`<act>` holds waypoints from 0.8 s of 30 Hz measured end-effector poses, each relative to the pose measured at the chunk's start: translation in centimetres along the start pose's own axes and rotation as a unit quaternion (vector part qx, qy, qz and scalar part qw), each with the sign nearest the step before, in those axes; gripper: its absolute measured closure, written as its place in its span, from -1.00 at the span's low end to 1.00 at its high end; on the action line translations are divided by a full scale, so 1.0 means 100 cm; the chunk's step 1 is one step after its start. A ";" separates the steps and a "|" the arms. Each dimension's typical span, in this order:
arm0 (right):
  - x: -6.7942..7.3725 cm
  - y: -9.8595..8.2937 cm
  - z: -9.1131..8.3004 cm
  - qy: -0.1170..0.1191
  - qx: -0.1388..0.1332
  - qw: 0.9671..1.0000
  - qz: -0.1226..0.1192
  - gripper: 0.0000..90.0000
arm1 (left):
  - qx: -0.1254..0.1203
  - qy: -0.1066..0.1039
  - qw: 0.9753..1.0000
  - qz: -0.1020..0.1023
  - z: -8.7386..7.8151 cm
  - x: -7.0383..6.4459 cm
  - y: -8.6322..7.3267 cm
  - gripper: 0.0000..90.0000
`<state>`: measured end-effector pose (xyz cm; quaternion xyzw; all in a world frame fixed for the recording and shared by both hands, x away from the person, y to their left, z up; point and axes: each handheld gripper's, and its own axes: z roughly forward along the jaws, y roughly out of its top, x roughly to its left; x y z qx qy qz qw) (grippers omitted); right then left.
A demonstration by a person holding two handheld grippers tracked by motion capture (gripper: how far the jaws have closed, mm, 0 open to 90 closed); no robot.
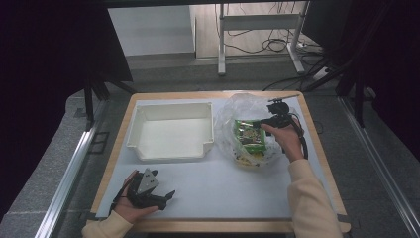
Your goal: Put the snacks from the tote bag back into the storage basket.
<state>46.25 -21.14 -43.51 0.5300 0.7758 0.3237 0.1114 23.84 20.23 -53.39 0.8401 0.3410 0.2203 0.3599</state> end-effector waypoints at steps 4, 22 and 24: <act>-0.003 0.000 0.003 -0.004 0.005 1.000 0.003 -0.20 | 0.002 0.000 1.000 0.002 0.000 0.000 0.000 -0.80; -0.012 -0.001 0.023 -0.022 0.036 0.999 0.017 -0.06 | -0.001 0.000 1.000 -0.002 -0.001 0.001 0.000 -0.80; -0.012 -0.001 0.024 -0.022 0.037 0.999 0.019 -0.06 | -0.001 0.000 1.000 -0.001 -0.002 0.001 0.000 -0.80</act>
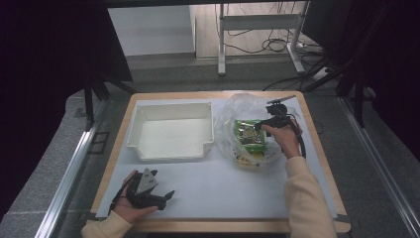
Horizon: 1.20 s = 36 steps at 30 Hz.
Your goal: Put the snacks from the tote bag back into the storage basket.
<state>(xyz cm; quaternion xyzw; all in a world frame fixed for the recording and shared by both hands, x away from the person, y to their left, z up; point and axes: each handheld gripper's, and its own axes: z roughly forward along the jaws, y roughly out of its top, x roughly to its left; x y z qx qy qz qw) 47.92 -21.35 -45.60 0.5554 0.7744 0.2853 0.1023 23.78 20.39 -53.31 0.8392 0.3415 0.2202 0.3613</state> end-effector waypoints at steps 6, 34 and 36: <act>0.000 0.001 0.005 0.002 0.005 1.000 -0.001 0.00 | -0.005 0.002 1.000 -0.001 -0.002 0.000 0.000 -0.79; -0.010 -0.001 0.028 -0.026 0.062 0.997 0.025 0.42 | -0.010 0.001 1.000 0.000 -0.003 0.000 0.000 -0.79; -0.010 -0.002 0.030 -0.027 0.068 0.997 0.028 0.48 | -0.010 0.001 1.000 0.000 -0.003 0.000 0.000 -0.79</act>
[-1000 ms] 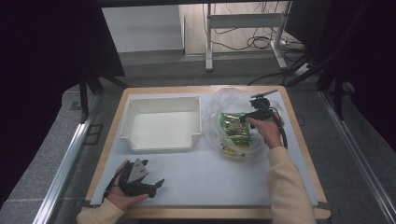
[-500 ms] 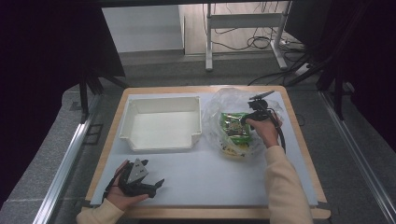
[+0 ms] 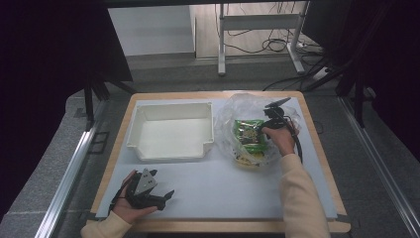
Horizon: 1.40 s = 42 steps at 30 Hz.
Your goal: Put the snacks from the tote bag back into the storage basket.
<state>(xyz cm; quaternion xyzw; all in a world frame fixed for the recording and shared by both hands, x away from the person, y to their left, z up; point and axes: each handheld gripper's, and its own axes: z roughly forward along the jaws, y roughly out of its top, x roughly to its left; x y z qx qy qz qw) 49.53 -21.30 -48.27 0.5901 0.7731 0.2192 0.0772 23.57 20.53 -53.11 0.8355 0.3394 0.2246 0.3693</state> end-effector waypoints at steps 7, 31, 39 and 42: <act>0.005 0.000 0.005 -0.012 0.017 1.000 0.010 0.59 | 0.000 0.001 1.000 0.000 0.000 0.000 0.000 -0.79; 0.019 0.000 0.005 -0.040 0.020 0.999 0.017 0.97 | 0.000 0.002 1.000 0.002 -0.002 0.001 0.000 -0.79; 0.017 0.000 -0.005 -0.027 0.002 0.999 0.024 0.99 | -0.002 0.002 1.000 -0.001 -0.002 0.002 -0.001 -0.79; 0.017 -0.001 -0.016 -0.017 -0.016 0.999 0.029 0.99 | 0.000 0.002 1.000 0.002 -0.002 0.002 -0.001 -0.79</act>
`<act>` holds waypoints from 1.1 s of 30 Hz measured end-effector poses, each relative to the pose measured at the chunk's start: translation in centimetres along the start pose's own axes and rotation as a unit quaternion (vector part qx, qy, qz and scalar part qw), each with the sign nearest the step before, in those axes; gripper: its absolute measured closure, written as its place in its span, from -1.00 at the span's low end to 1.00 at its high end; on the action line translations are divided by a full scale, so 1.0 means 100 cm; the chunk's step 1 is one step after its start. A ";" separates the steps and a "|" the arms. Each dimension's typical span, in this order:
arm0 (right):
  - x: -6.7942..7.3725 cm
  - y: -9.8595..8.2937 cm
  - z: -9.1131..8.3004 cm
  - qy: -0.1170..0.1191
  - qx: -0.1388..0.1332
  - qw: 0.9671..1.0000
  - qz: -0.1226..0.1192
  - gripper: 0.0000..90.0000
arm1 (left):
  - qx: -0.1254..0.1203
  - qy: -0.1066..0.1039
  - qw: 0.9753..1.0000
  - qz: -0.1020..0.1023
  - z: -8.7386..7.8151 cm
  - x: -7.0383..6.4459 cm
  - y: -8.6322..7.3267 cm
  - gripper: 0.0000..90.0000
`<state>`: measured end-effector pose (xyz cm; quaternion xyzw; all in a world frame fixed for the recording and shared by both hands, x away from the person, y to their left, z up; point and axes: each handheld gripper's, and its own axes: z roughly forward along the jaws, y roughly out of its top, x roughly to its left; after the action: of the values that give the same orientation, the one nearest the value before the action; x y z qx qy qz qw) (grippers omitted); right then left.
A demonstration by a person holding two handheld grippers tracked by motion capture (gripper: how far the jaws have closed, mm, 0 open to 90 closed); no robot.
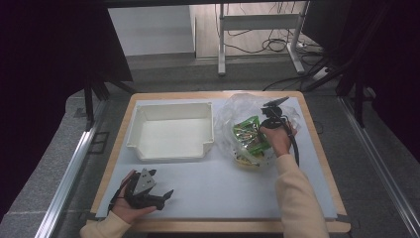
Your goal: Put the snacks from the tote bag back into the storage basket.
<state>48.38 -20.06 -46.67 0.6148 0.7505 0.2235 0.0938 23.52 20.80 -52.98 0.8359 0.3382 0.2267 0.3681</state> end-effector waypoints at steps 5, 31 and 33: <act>-0.002 -0.001 -0.012 0.006 -0.020 1.000 0.002 0.99 | -0.002 0.000 1.000 -0.003 0.001 0.000 0.000 -0.79; -0.011 -0.016 -0.060 0.051 -0.123 0.991 0.008 0.99 | 0.004 0.002 1.000 0.002 0.001 -0.001 0.000 -0.79; -0.011 -0.017 -0.062 0.051 -0.129 0.990 0.010 0.99 | 0.005 0.002 1.000 0.002 0.001 -0.001 0.000 -0.79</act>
<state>44.56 -22.76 -42.09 0.5929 0.7129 0.3507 0.1313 23.56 20.69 -53.09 0.8377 0.3385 0.2273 0.3632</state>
